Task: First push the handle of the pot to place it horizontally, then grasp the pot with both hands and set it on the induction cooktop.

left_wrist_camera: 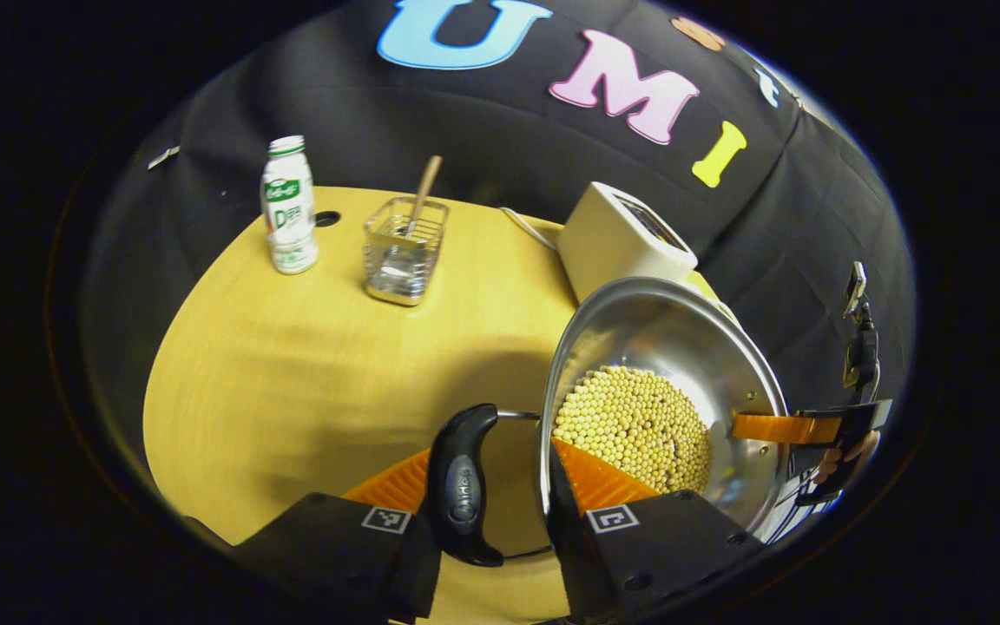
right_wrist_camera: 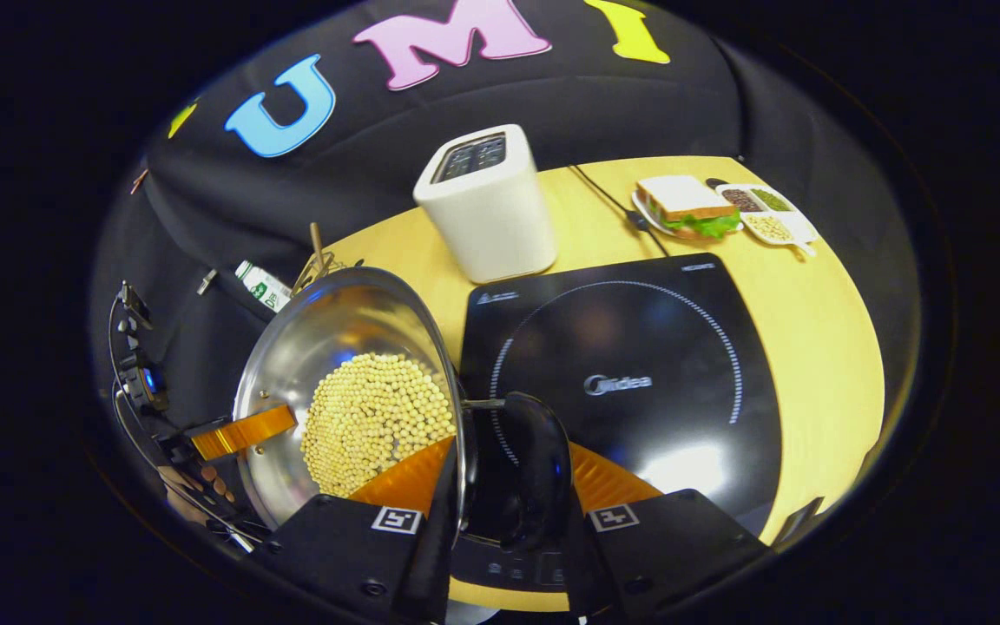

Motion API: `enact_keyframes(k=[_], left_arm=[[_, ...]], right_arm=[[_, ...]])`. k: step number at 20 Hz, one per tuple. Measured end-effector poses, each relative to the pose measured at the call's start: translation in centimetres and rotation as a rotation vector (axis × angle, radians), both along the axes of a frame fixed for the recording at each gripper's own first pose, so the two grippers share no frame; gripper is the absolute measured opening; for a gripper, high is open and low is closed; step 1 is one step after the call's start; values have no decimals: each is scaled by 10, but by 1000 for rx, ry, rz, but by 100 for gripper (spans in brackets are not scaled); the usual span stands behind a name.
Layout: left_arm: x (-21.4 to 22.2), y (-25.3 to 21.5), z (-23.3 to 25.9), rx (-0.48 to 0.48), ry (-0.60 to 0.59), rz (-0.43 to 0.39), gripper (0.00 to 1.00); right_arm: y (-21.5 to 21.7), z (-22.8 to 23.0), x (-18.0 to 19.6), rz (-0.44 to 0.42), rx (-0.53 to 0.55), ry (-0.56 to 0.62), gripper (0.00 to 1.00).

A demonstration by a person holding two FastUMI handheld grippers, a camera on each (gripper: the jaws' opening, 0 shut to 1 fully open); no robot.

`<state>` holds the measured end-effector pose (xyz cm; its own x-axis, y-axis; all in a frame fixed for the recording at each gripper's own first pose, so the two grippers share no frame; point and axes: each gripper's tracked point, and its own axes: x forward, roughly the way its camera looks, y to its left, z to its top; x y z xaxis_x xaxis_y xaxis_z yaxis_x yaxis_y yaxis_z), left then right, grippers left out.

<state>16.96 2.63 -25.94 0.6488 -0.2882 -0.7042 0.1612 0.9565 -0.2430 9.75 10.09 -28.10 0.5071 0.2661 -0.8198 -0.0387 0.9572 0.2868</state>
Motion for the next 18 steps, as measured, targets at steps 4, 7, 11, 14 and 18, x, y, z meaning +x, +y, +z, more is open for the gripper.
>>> enact_keyframes(k=[4, 7, 11, 14, 18], left_arm=[[10, -54, 1, -1, -4, -31, 59], [20, -91, 0, 4, 1, -42, 59], [28, -128, -7, 2, 14, -42, 59], [34, -151, -15, 3, 19, -36, 59], [44, -171, -30, 1, 27, -28, 59]], right_arm=[[-53, 10, 13, -33, -10, -16, 55], [-87, 12, 23, -50, -14, -19, 55], [-125, 8, 36, -55, -15, -13, 54], [-147, 1, 45, -56, -13, -2, 55], [-167, -13, 58, -64, -14, 17, 55]])
